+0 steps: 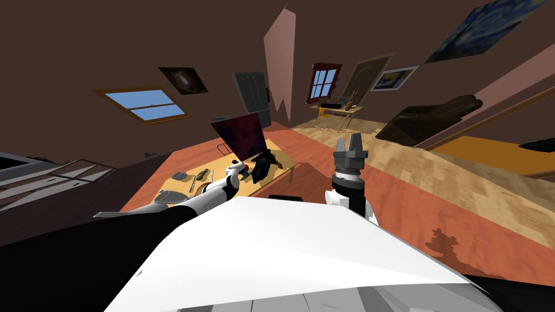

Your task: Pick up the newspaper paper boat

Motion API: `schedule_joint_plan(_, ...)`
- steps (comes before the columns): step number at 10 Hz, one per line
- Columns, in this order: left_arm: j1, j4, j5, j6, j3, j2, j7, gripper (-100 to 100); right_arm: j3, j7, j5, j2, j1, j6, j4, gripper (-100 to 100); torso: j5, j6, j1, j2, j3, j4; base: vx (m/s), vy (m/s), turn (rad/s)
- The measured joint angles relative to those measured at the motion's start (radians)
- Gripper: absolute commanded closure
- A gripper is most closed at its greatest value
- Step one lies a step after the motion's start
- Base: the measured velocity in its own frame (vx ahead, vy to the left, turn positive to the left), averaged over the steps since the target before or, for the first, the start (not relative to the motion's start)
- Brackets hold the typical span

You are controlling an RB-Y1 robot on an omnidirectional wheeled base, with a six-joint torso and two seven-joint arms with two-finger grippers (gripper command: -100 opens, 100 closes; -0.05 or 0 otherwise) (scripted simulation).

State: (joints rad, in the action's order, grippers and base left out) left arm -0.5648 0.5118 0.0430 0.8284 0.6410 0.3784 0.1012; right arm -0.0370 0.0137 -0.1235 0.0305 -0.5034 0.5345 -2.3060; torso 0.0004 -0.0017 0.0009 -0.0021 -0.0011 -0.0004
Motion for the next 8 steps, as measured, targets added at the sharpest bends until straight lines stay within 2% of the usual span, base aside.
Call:
schedule_joint_plan(3, 0.000, 0.000, 0.000, 0.001, 0.000, 0.000, 0.000, 100, 0.000, 0.000, 0.000, 0.000, 0.000, 0.000, 0.000, 0, 0.000, 0.000, 0.000, 0.001, 0.000, 0.000, 0.000, 0.000, 0.000)
schedule_joint_plan(4, 0.000, -0.001, 0.000, 0.001, 0.000, 0.000, 0.000, 0, 0.000, 0.000, 0.000, 0.000, 0.000, 0.000, 0.000, 0, 0.000, 0.000, 0.000, 0.001, 0.001, 0.000, 0.000, 0.000, 0.000)
schedule_joint_plan(5, 0.000, -0.001, 0.000, 0.001, 0.000, 0.000, 0.000, 100, 0.000, 0.000, 0.000, 0.000, 0.000, 0.000, 0.000, 0, 0.000, 0.000, 0.000, 0.001, 0.001, 0.000, -0.054, -0.030, -0.020)
schedule_joint_plan(6, -0.020, -0.016, 0.006, 0.008, 0.005, 0.012, 0.001, 100, 0.000, 0.000, 0.000, 0.000, 0.000, 0.000, 0.000, 0, -0.001, 0.000, -0.002, 0.003, 0.002, 0.001, -0.070, -0.039, -0.024)
schedule_joint_plan(8, -0.020, 0.025, 0.011, 0.048, 0.016, 0.012, -0.004, 100, 0.000, 0.000, 0.000, 0.000, 0.000, 0.000, 0.000, 0, -0.002, 0.000, -0.004, 0.005, 0.004, 0.002, -0.039, -0.025, -0.006)
